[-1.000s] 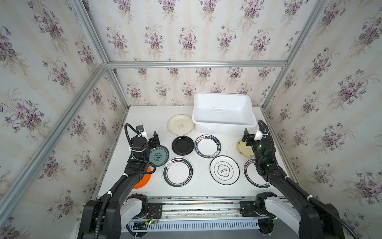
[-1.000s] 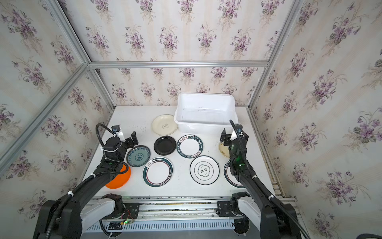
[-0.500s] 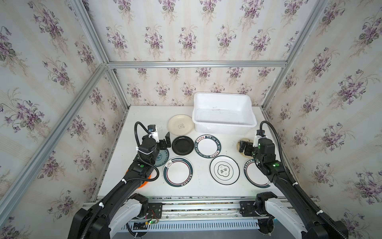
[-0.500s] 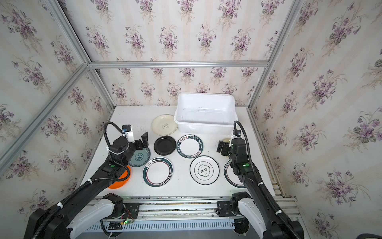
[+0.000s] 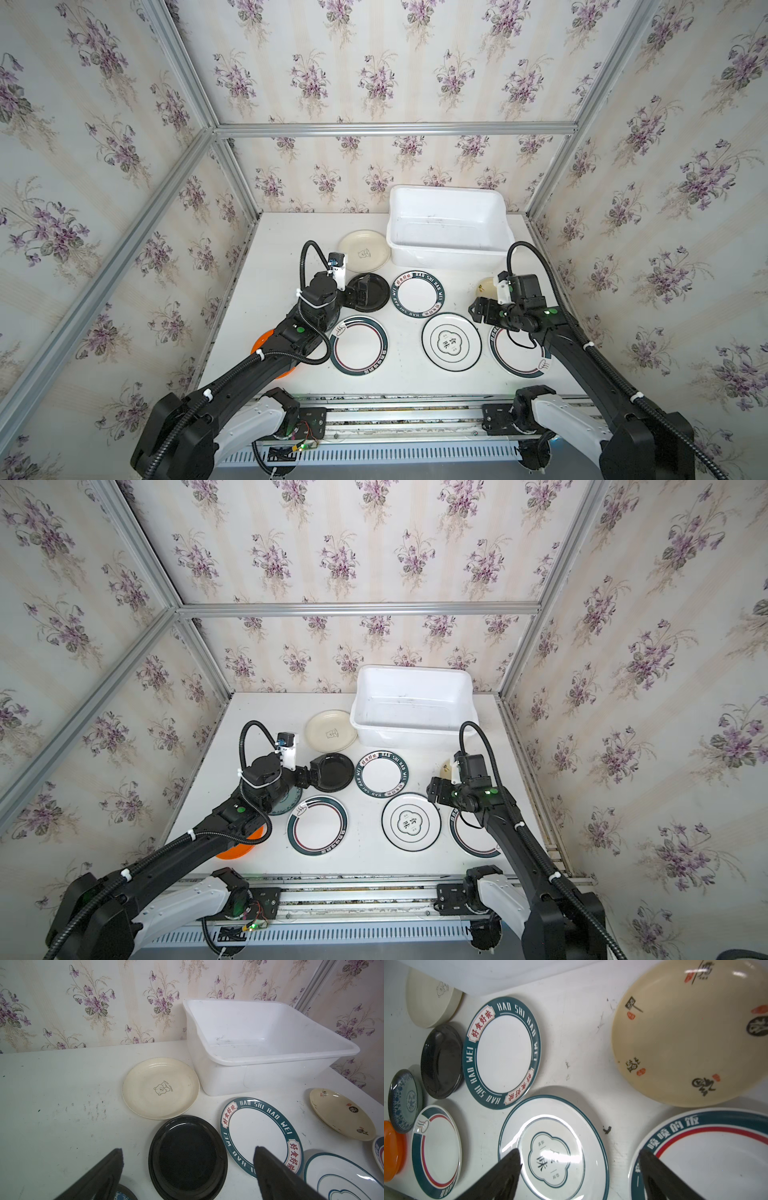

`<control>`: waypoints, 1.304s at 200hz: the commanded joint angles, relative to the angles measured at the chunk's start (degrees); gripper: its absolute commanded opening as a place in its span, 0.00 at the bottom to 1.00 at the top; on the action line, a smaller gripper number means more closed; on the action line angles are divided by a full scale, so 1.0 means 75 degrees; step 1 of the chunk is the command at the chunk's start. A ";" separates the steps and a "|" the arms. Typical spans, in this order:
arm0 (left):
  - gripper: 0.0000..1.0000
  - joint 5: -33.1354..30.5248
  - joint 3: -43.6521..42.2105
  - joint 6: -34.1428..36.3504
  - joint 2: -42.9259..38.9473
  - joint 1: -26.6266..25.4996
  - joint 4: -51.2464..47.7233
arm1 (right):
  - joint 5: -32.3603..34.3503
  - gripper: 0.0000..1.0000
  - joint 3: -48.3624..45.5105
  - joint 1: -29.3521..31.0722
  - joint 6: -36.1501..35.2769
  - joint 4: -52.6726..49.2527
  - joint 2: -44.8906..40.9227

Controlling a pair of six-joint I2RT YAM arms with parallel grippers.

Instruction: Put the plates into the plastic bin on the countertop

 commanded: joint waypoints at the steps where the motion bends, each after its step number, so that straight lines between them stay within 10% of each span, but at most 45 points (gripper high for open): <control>1: 1.00 0.0221 0.0023 -0.0074 0.0041 -0.0102 0.0328 | -0.0334 0.91 -0.0165 -0.0001 0.0288 -0.0297 -0.0025; 261: 1.00 0.0773 0.0129 -0.0115 0.0422 -0.0256 0.0550 | -0.0982 0.71 -0.2062 0.0582 0.2481 0.0320 -0.0806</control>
